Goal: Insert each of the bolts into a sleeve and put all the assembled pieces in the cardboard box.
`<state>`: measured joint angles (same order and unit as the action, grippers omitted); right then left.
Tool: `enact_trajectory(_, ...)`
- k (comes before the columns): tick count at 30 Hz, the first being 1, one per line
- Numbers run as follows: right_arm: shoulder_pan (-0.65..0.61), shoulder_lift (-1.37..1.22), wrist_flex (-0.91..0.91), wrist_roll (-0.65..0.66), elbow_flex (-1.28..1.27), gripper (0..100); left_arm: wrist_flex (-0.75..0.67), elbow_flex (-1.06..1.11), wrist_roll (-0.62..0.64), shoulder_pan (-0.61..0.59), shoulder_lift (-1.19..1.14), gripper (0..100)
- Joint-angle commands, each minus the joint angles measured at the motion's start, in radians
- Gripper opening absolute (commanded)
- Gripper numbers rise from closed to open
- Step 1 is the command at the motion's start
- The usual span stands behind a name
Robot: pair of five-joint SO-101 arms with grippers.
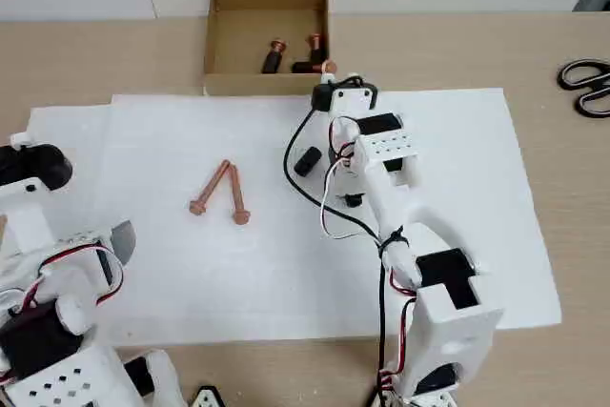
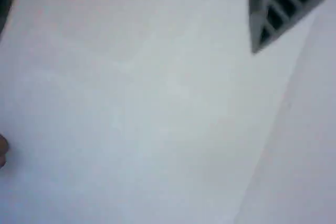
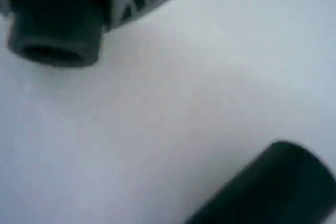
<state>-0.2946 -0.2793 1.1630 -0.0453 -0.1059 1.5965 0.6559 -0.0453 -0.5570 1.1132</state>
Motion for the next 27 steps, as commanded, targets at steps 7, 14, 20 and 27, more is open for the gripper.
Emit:
enact_trajectory(7, 0.008, -0.005, -0.005, 0.009, 0.048, 10.5, -0.021, -0.004, 0.000, 0.006, 0.008, 29)
enact_trajectory(14, 0.008, -0.007, -0.005, 0.009, 0.043, 10.8, -0.021, -0.004, 0.000, 0.006, 0.008, 29)
enact_trajectory(20, 0.008, -0.010, -0.005, 0.011, 0.041, 14.3, -0.021, -0.004, 0.000, 0.006, 0.008, 29)
enact_trajectory(27, 0.007, -0.087, -0.012, 0.015, 0.049, 14.7, -0.021, -0.004, 0.000, 0.006, 0.008, 29)
